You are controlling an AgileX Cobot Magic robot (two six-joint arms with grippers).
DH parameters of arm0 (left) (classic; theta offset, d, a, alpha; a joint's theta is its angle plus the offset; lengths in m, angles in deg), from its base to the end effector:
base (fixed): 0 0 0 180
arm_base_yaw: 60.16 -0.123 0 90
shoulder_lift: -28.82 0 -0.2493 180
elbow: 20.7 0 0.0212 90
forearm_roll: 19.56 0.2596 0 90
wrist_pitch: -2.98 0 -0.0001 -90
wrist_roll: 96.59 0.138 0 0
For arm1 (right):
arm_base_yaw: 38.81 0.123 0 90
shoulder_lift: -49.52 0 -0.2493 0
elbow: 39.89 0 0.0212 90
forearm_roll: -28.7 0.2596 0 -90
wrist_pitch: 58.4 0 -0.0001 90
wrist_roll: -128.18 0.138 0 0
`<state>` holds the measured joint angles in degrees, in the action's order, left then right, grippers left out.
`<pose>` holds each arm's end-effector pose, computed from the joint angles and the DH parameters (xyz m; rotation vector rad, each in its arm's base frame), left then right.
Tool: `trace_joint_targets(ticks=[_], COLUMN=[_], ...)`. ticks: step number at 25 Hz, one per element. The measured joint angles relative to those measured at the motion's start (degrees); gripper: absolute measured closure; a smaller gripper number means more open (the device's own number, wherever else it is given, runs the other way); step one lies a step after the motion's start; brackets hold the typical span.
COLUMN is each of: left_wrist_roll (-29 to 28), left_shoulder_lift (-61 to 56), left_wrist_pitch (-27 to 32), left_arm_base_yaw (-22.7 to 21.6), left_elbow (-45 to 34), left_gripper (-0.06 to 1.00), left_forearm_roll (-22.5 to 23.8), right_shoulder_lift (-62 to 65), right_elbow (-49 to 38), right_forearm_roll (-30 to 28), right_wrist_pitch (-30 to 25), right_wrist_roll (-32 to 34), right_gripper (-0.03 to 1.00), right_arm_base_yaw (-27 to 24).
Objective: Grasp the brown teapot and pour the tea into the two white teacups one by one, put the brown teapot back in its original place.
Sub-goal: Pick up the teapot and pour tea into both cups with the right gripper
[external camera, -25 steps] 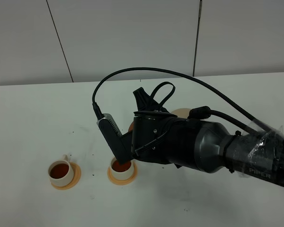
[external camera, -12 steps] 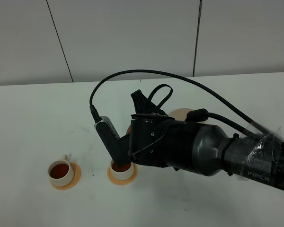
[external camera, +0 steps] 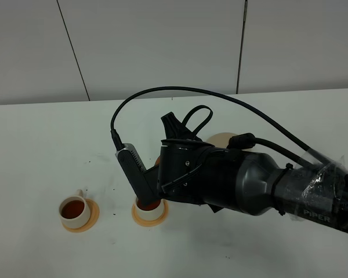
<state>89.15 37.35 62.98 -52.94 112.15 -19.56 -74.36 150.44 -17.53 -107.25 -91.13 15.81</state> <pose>0.0796 -0.0101 0.2640 0.2279 2.0061 -0.0164 0.3159 0.3152 0.1435 -2.2779 1.3163 -0.8741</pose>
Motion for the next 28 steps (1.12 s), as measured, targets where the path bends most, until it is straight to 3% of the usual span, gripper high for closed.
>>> trace_joint_targets(ticks=[12, 28], left_wrist_roll=[0.0, 0.0], left_shoulder_lift=[0.0, 0.0], left_wrist_pitch=[0.0, 0.0], left_arm_base_yaw=[0.0, 0.0], left_elbow=[0.0, 0.0], left_gripper=[0.72, 0.72], left_forearm_roll=[0.0, 0.0], right_shoulder_lift=[0.06, 0.15], right_elbow=[0.1, 3.07], right_forearm_roll=[3.77, 15.01], right_wrist_pitch=[0.06, -0.8], right_wrist_roll=[0.0, -1.24], right_gripper=[0.87, 0.87], right_arm_base_yaw=[0.0, -3.5])
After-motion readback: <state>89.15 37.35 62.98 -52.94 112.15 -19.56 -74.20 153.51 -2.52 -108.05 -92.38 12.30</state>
